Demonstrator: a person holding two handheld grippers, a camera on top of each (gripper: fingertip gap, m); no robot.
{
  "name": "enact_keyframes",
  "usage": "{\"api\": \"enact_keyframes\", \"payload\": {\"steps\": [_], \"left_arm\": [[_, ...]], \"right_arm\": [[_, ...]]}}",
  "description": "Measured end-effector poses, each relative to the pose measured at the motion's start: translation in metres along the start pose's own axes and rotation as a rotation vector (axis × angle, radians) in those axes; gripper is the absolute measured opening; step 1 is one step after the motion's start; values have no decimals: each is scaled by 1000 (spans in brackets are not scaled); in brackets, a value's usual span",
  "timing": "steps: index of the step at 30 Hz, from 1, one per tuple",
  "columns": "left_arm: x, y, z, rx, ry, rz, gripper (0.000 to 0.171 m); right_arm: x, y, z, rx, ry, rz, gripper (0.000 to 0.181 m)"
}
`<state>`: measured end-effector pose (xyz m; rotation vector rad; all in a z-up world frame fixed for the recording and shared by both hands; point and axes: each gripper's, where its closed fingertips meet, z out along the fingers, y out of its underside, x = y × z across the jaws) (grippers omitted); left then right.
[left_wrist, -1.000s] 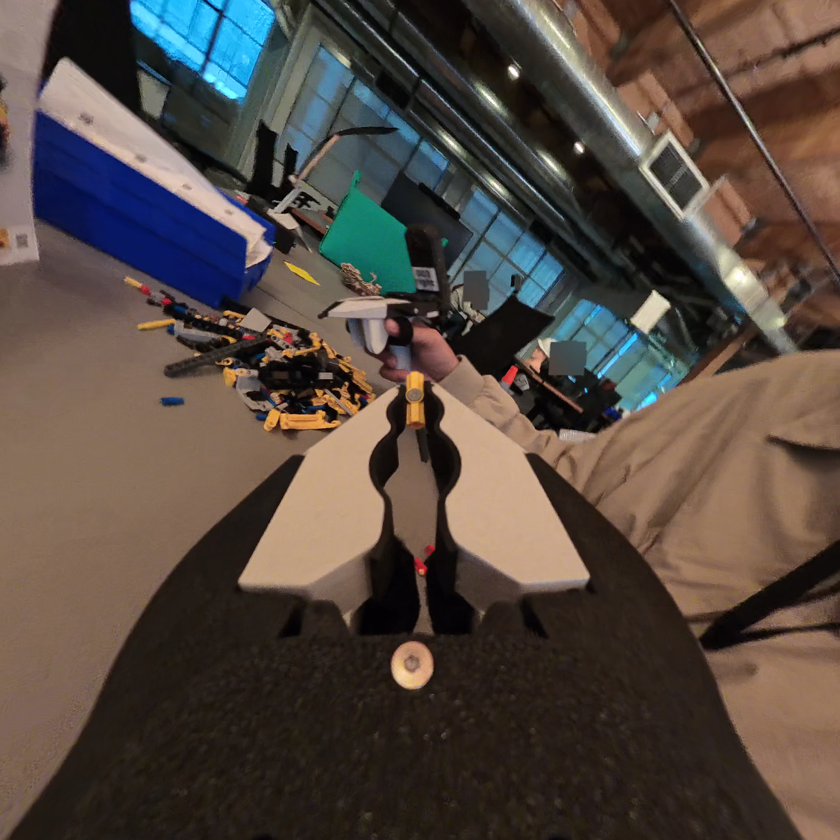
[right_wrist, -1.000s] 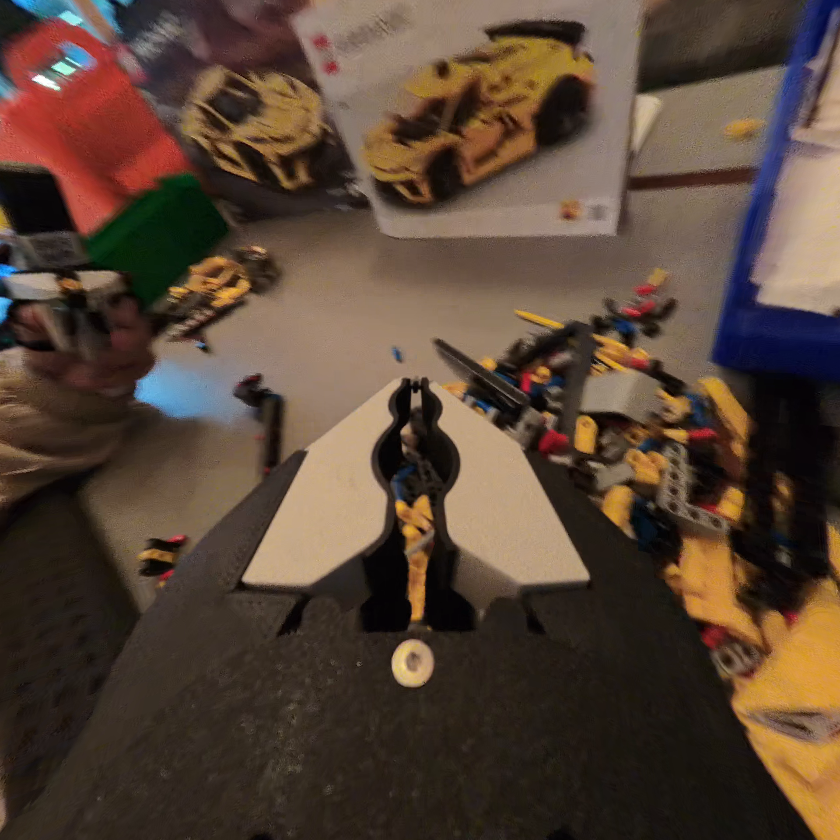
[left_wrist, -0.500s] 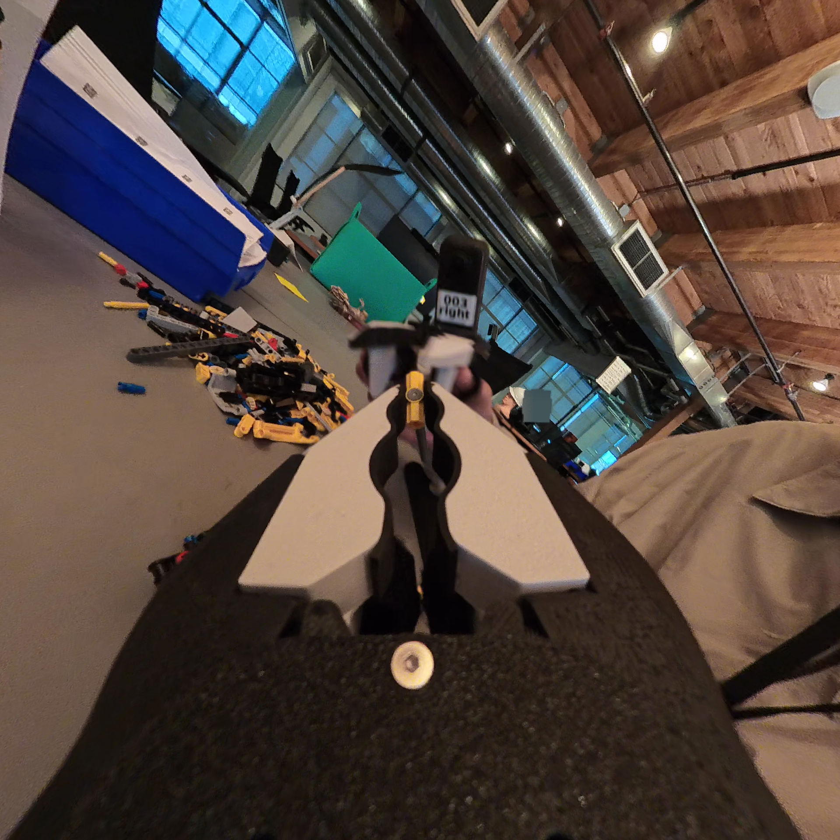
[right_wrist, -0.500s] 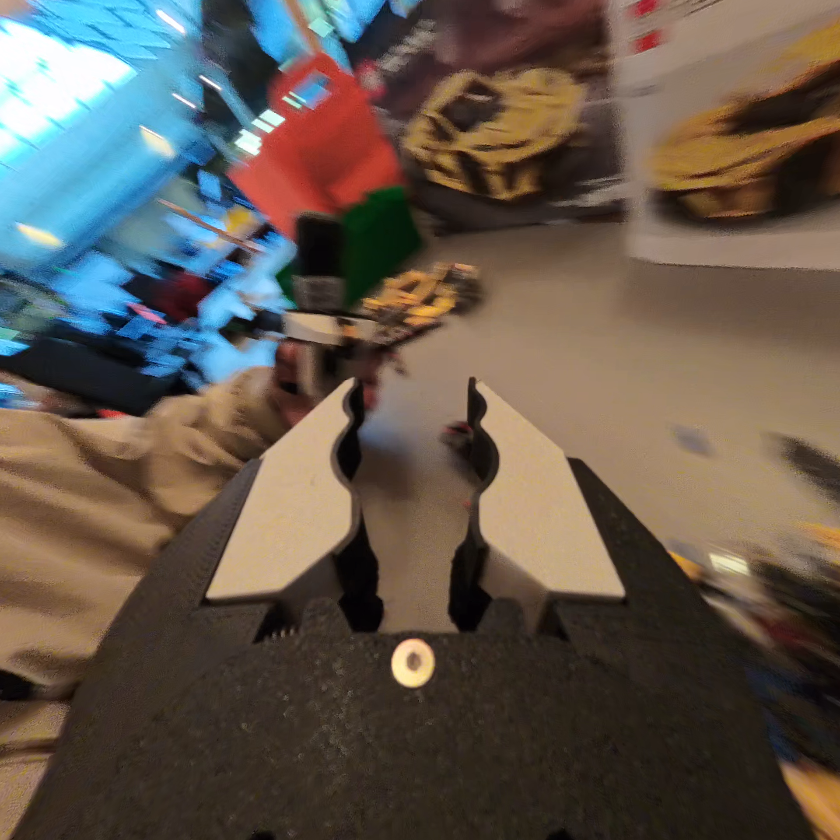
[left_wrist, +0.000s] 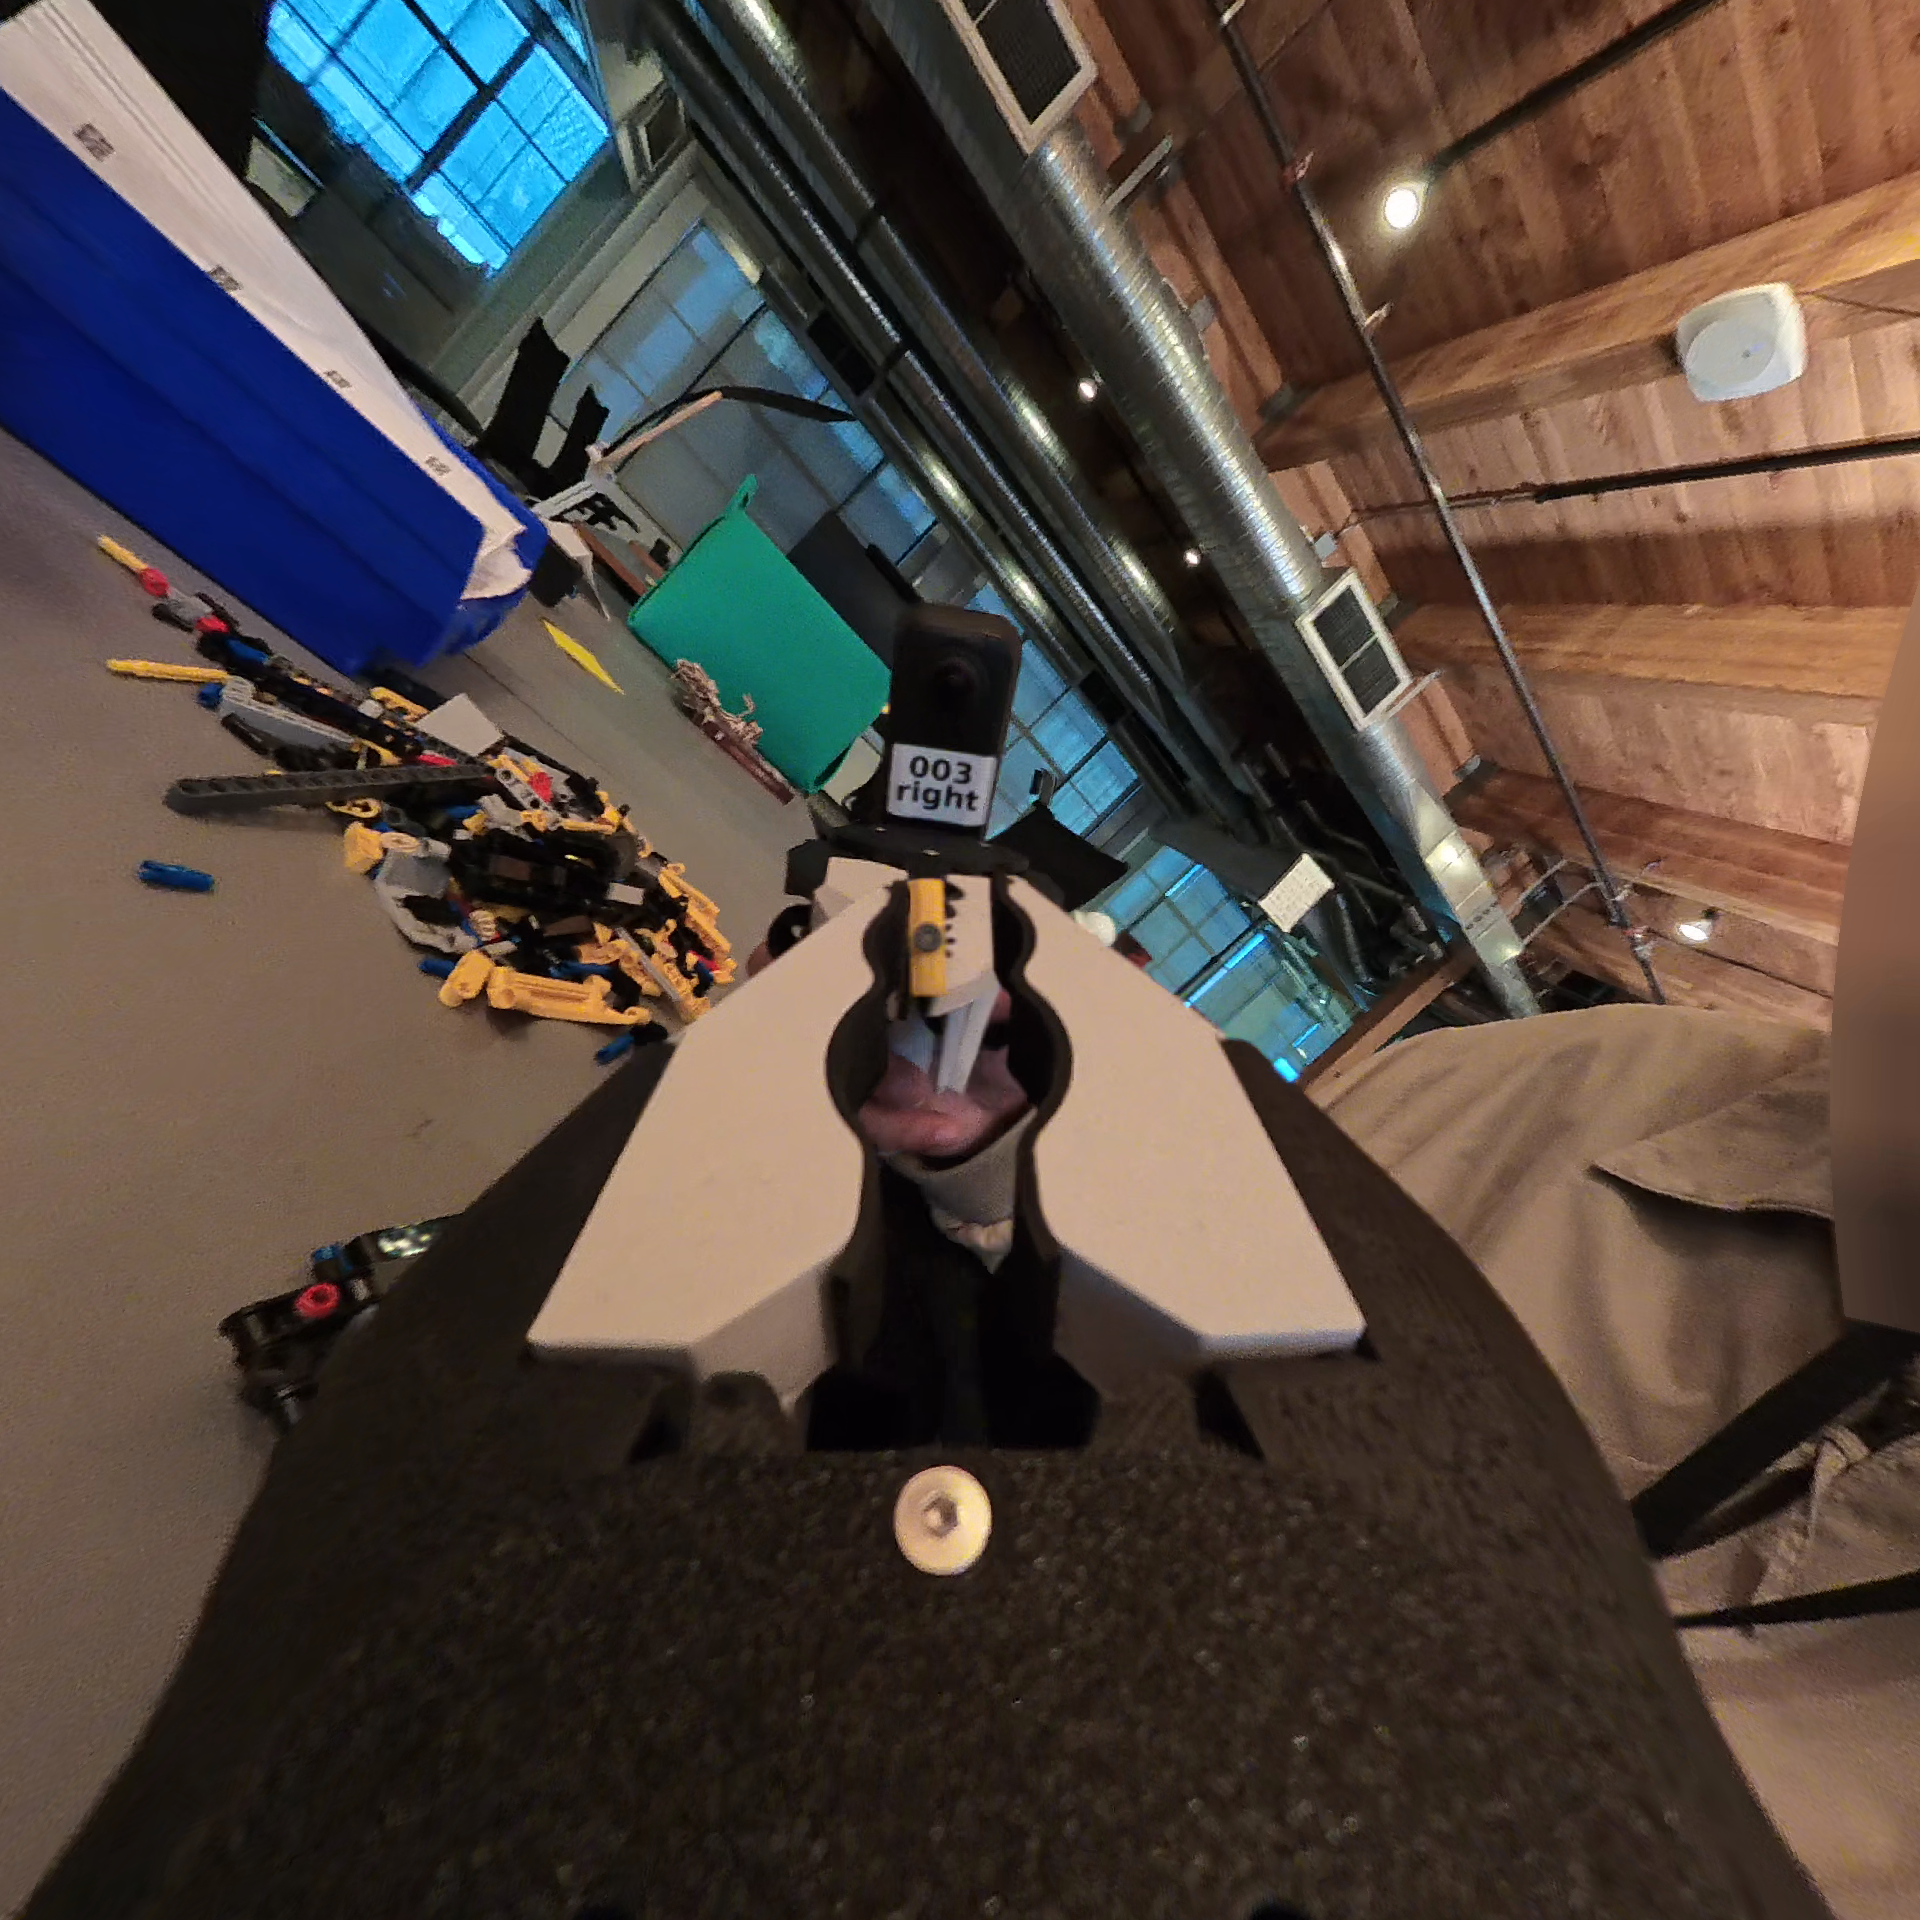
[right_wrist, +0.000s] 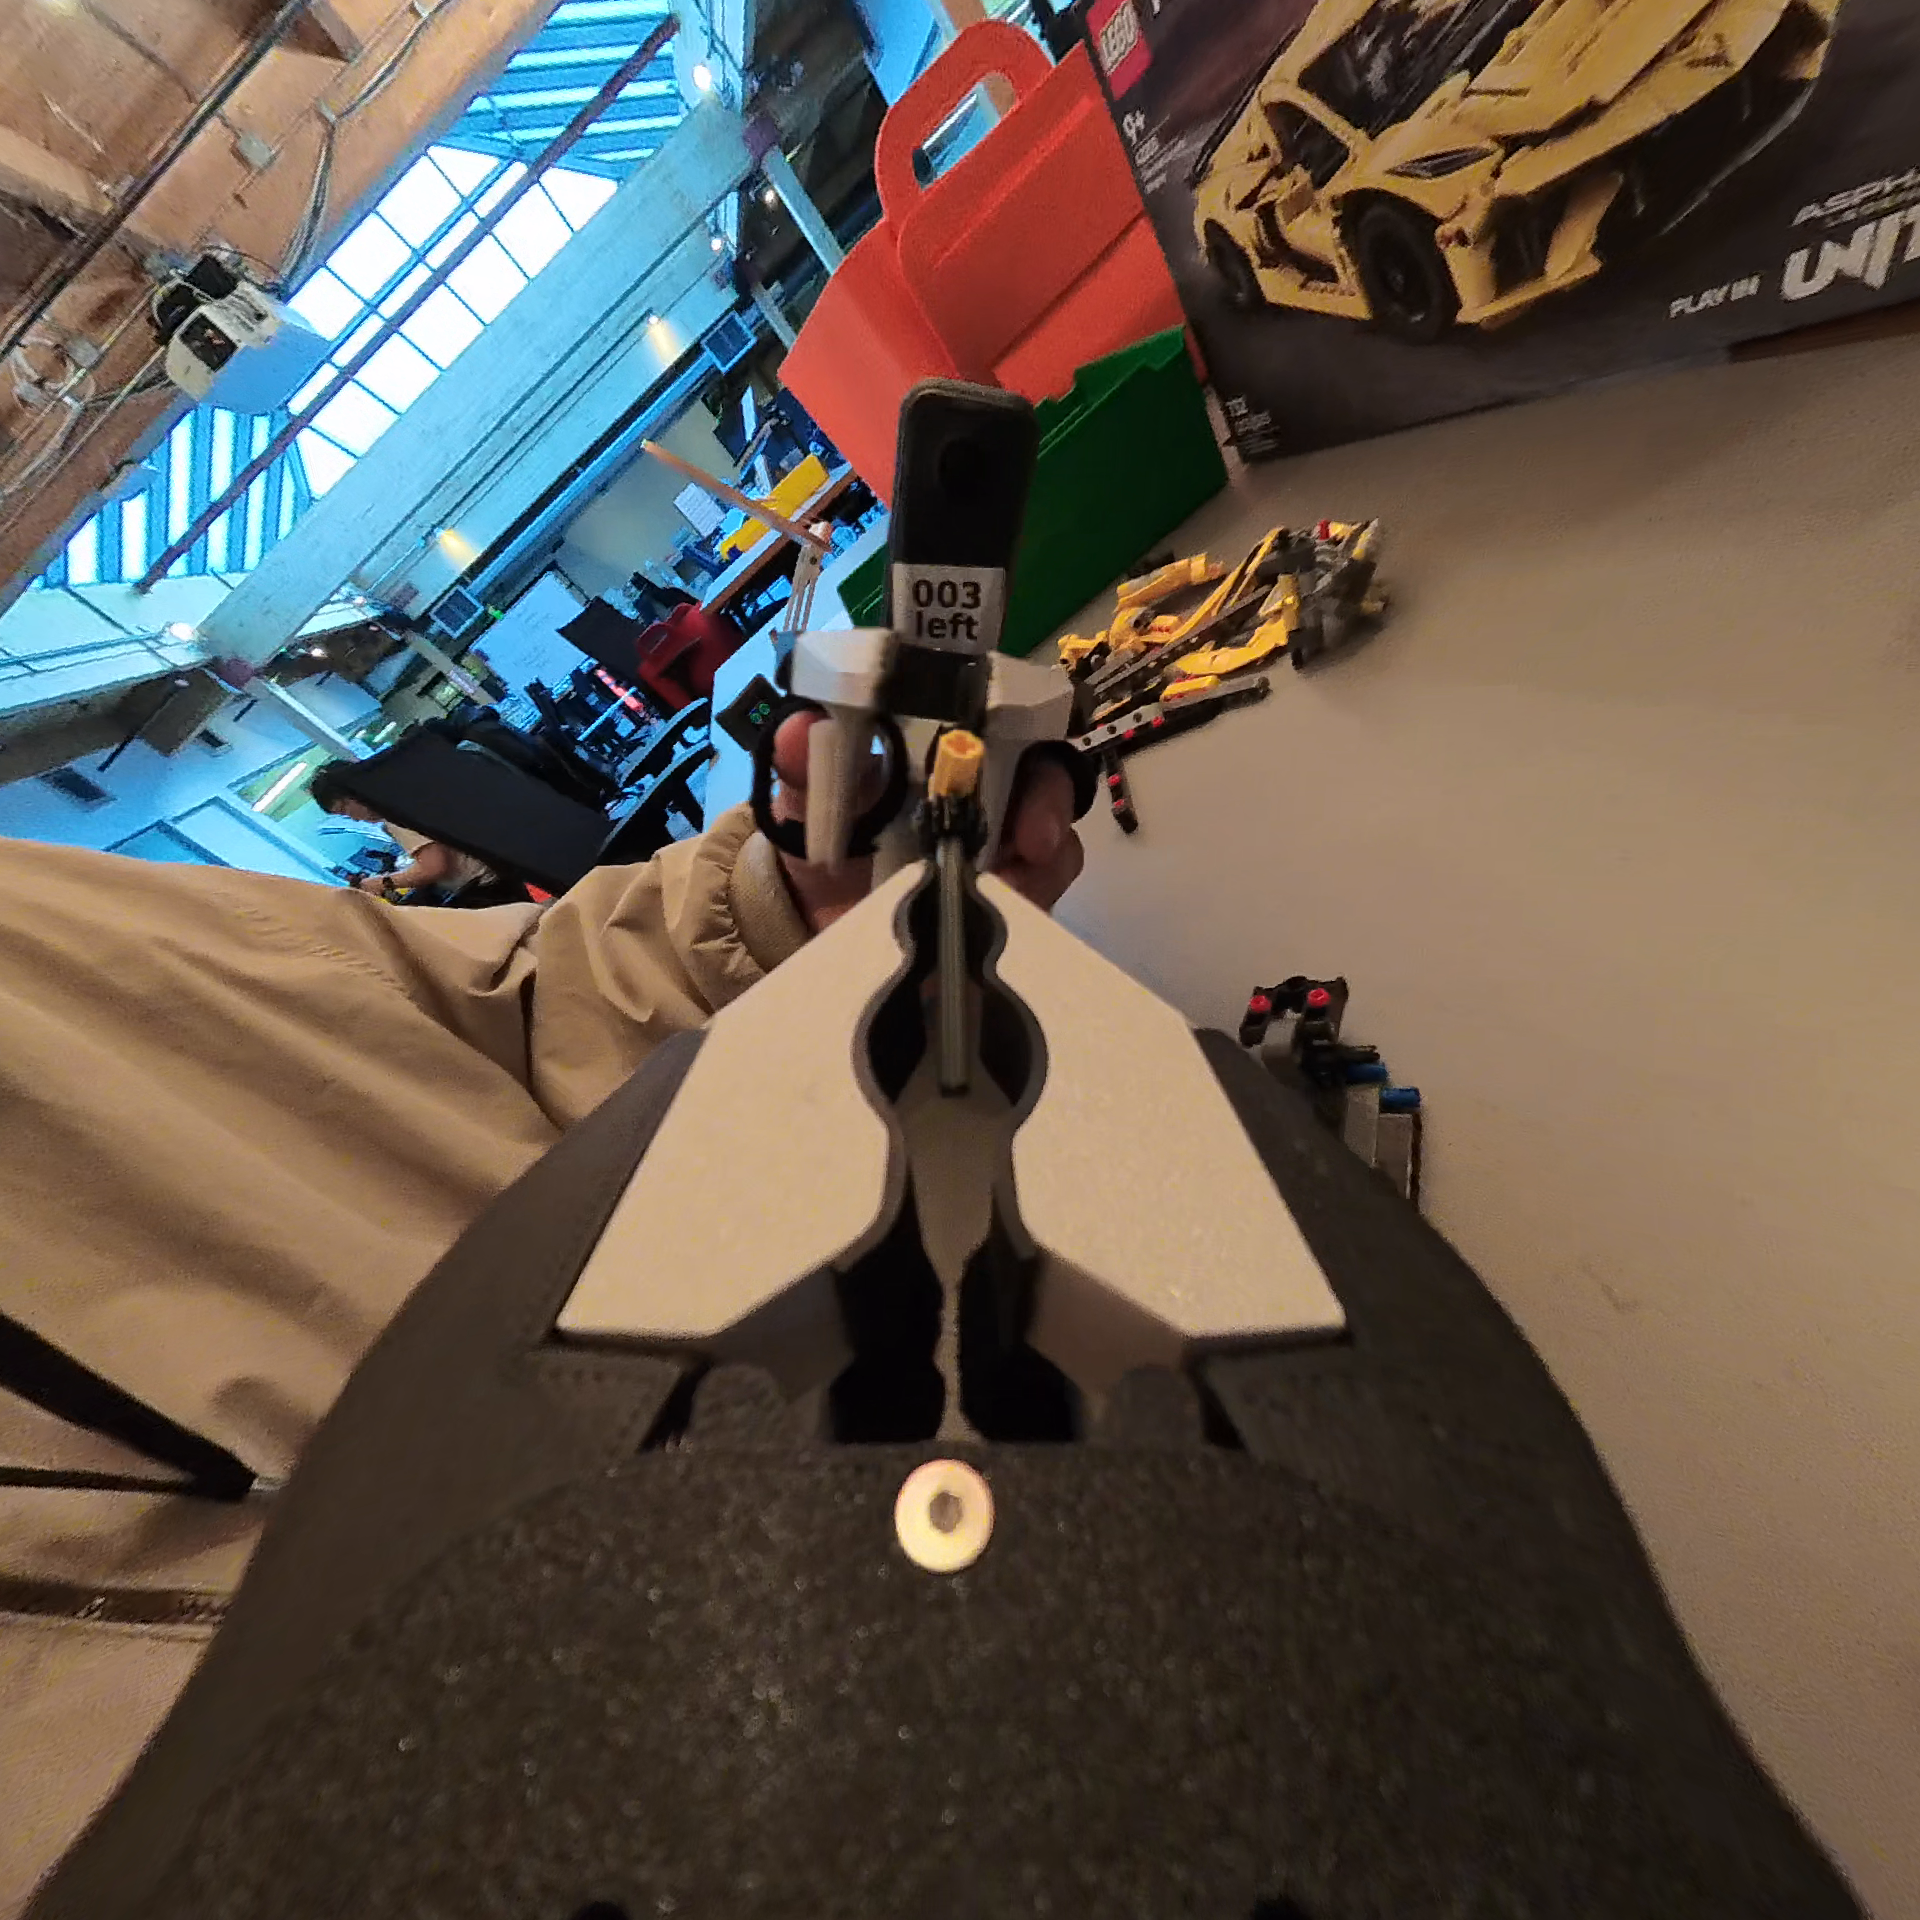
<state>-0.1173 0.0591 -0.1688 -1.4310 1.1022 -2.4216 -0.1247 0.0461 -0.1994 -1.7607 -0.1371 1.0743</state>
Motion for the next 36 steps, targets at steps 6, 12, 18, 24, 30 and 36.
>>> {"api": "enact_keyframes", "payload": {"steps": [6, 12, 18, 24, 30, 36], "left_arm": [[-3, 18, 6, -113, -73, 137, 14], [-4, 19, 5, -128, -93, 199, 7], [0, 23, 7, -143, -91, 249, 6], [-3, 24, 8, -144, -98, 242, 6], [-3, 26, 7, -167, -111, 248, 6], [-3, 24, 8, -149, -104, 236, 6]], "right_arm": [[0, 1, 0, 5, -19, 16, 1], [0, 2, 1, -8, 6, -46, 2], [-8, -9, -2, 88, -117, 71, 17], [-4, -9, -4, 87, -89, 58, 12], [-3, -5, -5, 52, -90, 56, 12], [-4, -7, -6, 67, -92, 52, 11]]}}
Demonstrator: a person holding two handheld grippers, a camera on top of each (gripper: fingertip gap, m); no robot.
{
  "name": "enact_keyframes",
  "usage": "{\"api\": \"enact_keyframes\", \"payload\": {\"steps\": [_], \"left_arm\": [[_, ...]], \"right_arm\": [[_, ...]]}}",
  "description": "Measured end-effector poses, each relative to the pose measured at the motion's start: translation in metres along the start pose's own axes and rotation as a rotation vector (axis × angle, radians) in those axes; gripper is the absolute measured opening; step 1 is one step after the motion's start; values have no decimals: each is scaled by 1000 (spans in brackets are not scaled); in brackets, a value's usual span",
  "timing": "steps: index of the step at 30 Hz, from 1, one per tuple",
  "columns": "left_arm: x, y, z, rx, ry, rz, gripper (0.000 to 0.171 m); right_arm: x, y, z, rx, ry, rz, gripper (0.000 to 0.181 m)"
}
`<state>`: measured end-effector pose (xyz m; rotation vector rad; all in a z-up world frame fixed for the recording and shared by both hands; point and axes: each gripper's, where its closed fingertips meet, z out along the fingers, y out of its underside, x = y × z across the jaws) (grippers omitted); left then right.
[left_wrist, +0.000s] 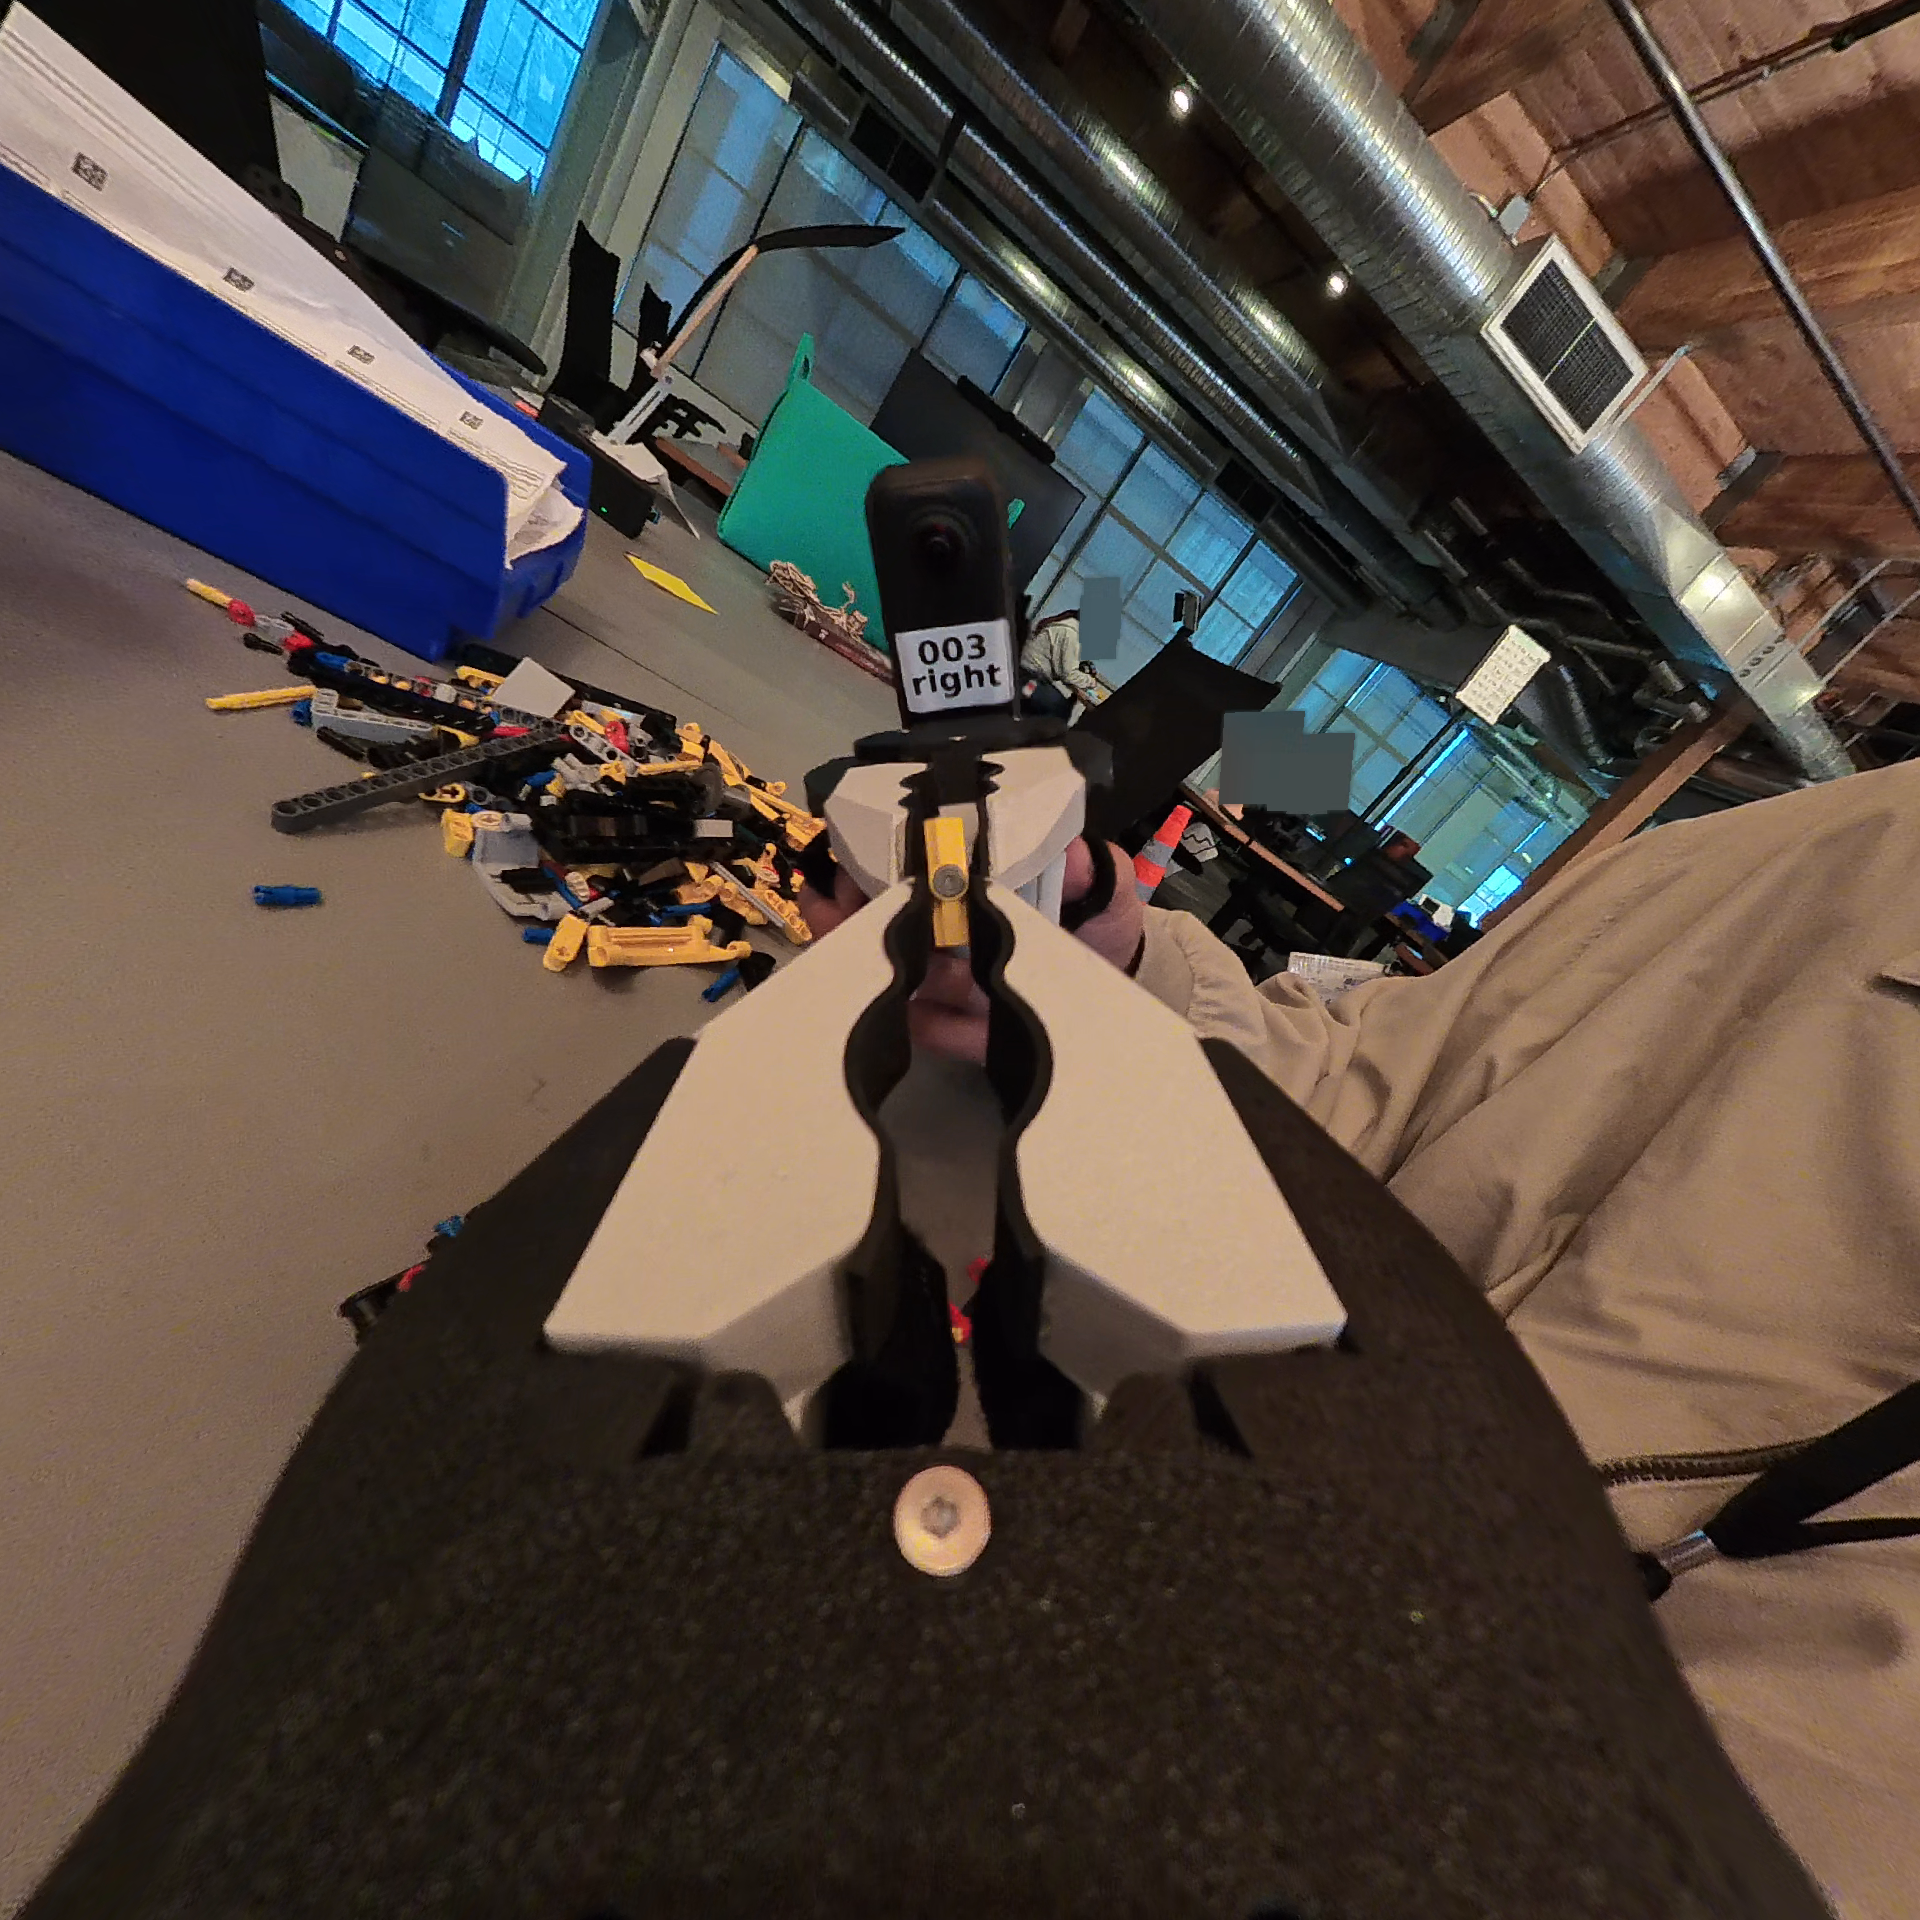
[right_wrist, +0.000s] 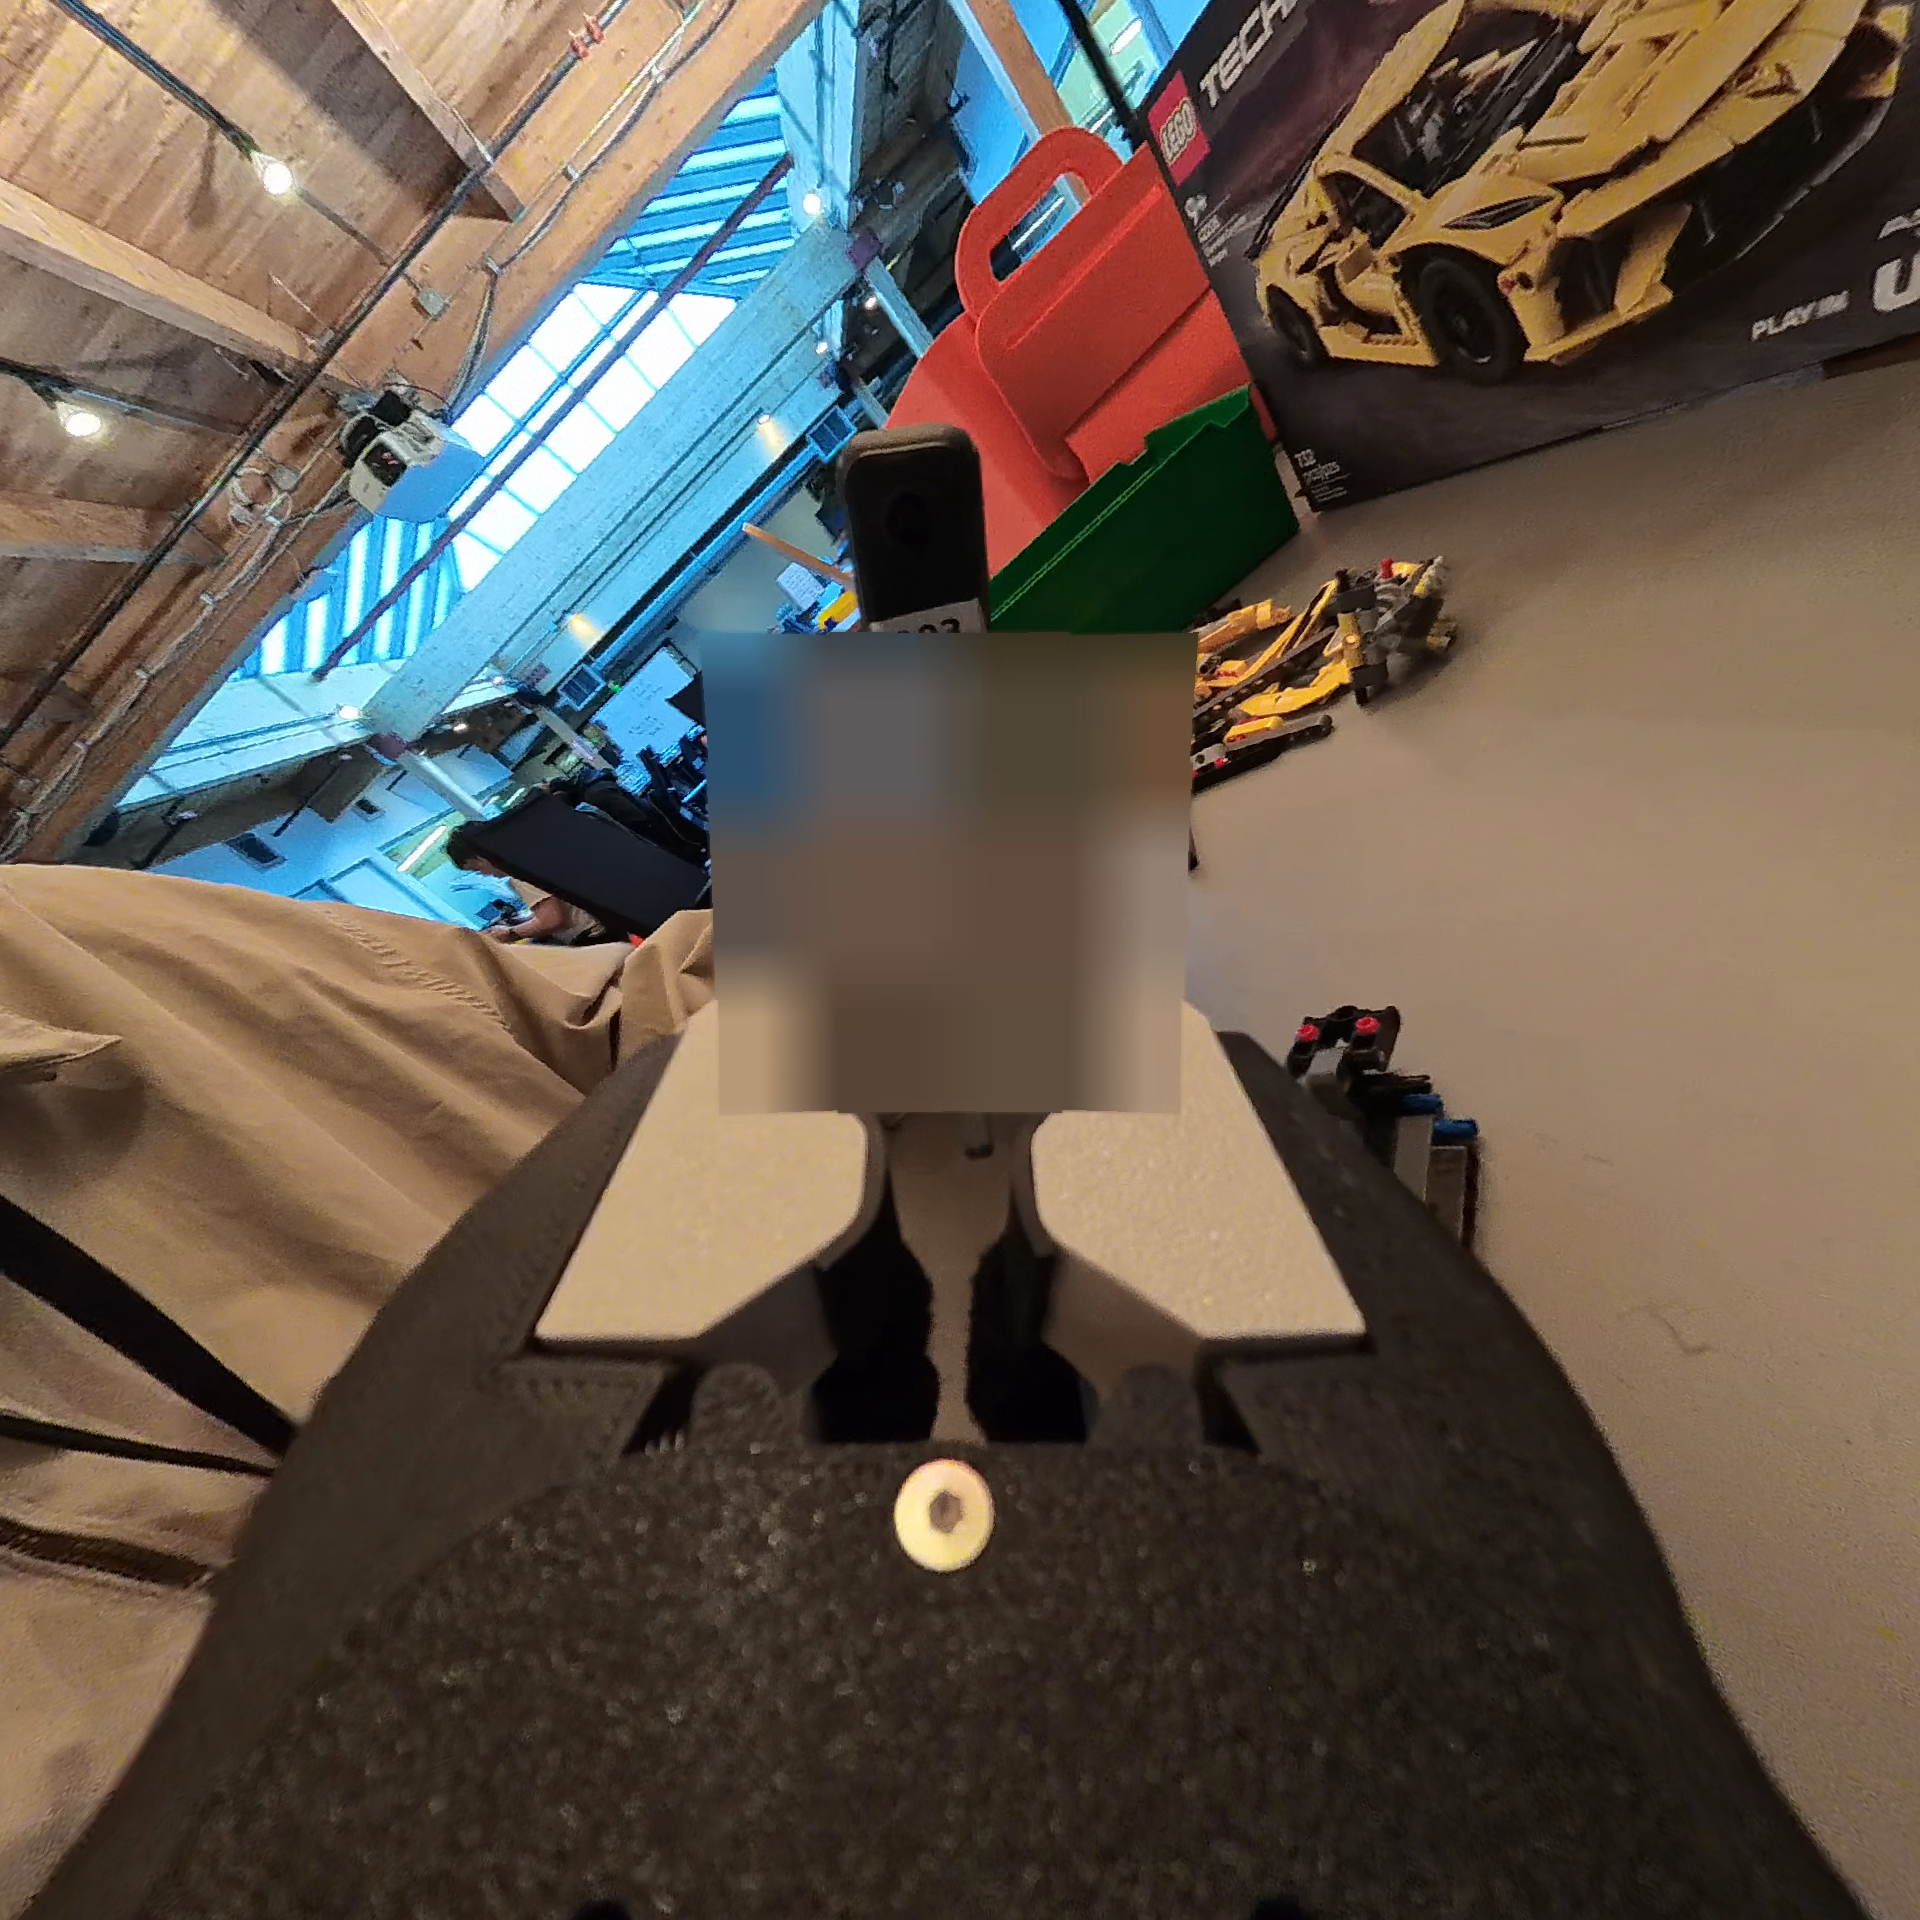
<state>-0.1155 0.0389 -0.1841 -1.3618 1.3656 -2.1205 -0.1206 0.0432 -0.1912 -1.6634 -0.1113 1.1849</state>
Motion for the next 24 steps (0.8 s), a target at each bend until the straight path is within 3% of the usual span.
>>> {"api": "enact_keyframes", "payload": {"steps": [4, 6, 13, 16, 19, 24], "left_arm": [[0, -8, -4, 45, 11, -18, 6], [0, -7, -5, 32, 4, -6, 6], [-3, -4, -3, 33, 10, -37, 6], [-5, -11, -8, 63, 7, -57, 6], [-5, -16, -13, 71, 12, -49, 6], [-8, -10, -13, 32, -4, -31, 6]], "right_arm": [[-1, 3, 2, -18, 16, -40, 21], [0, -1, 0, 10, 16, -45, 4], [3, 3, 0, -12, 24, -21, 4], [1, -2, -2, 3, 15, -20, 21], [5, -4, -11, -3, 40, -50, 6], [5, -1, -13, -26, 55, -72, 3]]}}
